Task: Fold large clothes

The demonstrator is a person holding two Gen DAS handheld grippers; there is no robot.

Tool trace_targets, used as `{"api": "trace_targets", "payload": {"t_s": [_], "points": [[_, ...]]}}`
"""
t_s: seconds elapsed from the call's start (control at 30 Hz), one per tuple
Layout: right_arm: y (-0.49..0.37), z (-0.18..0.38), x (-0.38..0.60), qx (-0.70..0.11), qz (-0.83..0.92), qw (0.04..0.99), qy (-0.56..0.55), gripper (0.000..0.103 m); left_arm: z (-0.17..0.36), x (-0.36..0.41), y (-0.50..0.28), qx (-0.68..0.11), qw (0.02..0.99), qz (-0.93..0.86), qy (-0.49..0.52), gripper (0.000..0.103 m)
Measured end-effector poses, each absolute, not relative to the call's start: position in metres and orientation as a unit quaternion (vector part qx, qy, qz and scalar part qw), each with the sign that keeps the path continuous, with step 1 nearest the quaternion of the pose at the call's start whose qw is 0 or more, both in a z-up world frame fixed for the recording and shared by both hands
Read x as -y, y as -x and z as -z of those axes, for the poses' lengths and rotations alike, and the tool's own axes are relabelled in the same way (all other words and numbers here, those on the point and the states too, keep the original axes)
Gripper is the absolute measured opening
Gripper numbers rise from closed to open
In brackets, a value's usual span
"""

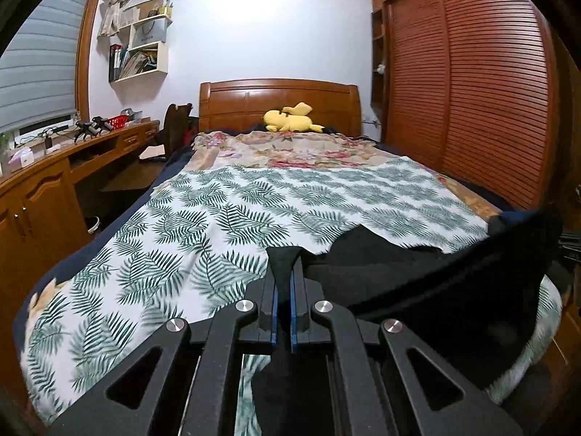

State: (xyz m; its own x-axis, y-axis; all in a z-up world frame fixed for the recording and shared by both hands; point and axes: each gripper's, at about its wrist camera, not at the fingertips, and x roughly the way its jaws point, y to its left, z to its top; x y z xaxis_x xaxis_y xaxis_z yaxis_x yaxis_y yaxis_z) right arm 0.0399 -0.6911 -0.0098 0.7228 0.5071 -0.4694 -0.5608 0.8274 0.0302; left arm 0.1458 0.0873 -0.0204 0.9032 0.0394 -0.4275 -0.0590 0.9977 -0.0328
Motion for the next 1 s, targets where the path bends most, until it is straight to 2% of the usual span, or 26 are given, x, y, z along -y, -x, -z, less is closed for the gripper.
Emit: {"api": "trace_targets", "payload": {"t_s": [0.3,0.6,1.0], "points": [[-0.163,0.017,0.646,-0.279,-0.267,0.922,0.028,0.004,0.030,-0.099,-0.234,-0.224,0.973,-0.022,0.058,0.005],[-0.239,0.033,0.615,-0.295,-0.235,0.926,0.018,0.005,0.044,-0.107,-0.286,-0.231,0.969,-0.018,0.085,0.005],[-0.290,0.035,0.554,-0.308,-0.191,0.930,0.063,0.005,0.050,-0.098,-0.295,-0.242,0.967,-0.015,0.075,0.005]]}}
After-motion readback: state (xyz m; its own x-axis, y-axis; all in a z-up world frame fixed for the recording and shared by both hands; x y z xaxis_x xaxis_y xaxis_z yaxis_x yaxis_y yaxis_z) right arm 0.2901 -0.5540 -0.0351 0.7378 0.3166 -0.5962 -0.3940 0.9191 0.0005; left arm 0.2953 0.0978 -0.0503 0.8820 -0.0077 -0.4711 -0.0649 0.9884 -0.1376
